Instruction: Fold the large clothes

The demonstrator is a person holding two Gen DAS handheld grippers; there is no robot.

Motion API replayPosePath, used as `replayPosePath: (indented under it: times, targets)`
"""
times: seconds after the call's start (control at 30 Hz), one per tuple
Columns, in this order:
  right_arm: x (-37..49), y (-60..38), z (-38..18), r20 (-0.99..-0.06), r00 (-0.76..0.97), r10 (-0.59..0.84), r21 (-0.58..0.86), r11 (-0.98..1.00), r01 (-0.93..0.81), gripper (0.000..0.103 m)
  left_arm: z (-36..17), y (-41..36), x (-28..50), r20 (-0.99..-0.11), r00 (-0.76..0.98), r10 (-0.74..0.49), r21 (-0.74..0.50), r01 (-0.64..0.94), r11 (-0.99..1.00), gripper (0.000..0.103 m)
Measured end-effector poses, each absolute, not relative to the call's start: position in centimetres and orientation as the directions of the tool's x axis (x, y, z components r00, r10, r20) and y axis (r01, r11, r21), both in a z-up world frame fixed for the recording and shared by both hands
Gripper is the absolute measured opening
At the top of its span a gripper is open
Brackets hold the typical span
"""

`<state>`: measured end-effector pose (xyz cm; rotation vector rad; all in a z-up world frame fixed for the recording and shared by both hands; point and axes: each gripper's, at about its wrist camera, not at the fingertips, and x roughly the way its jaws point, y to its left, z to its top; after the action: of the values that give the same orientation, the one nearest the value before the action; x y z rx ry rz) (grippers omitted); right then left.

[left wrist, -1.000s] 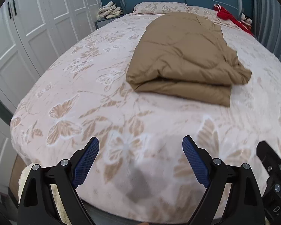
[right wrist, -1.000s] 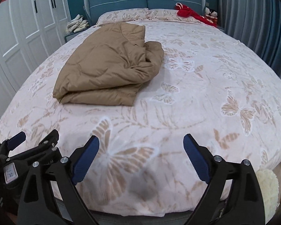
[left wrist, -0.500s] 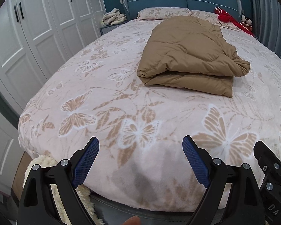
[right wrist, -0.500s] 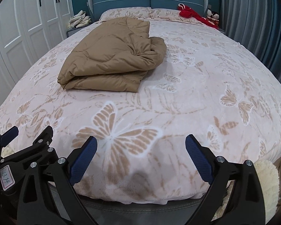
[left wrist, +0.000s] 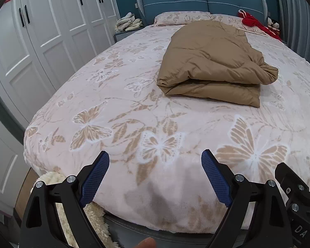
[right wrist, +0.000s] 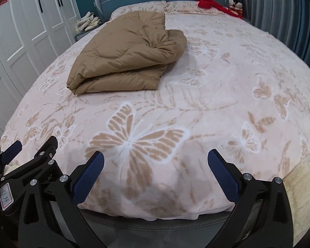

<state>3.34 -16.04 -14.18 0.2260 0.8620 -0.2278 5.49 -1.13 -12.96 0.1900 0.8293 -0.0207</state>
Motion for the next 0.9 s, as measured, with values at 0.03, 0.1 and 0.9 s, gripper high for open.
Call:
replayPosePath:
  times: [0.03,0.1,0.9]
  targets:
    - [3.3,-16.0,-14.1,-0.766,0.633,-0.113,0.096,0.954,0.286,0.098,-13.0,-1.1,5.5,-0.735,0.676,0.054,0.158,0.092,0.983,0.088]
    - [3.3,-15.7,-13.9,-0.759,0.638,-0.133,0.067,0.958,0.279,0.098,-12.9,-1.1,5.5,-0.736,0.676,0.048,0.152,0.095,0.984,0.088]
    - [3.0,-15.2,-13.1,-0.723,0.664,-0.191,-0.011,0.964,0.266,0.098,-12.4,-0.9,5.3,-0.72,0.692,0.049,0.136,0.072,0.988,0.088]
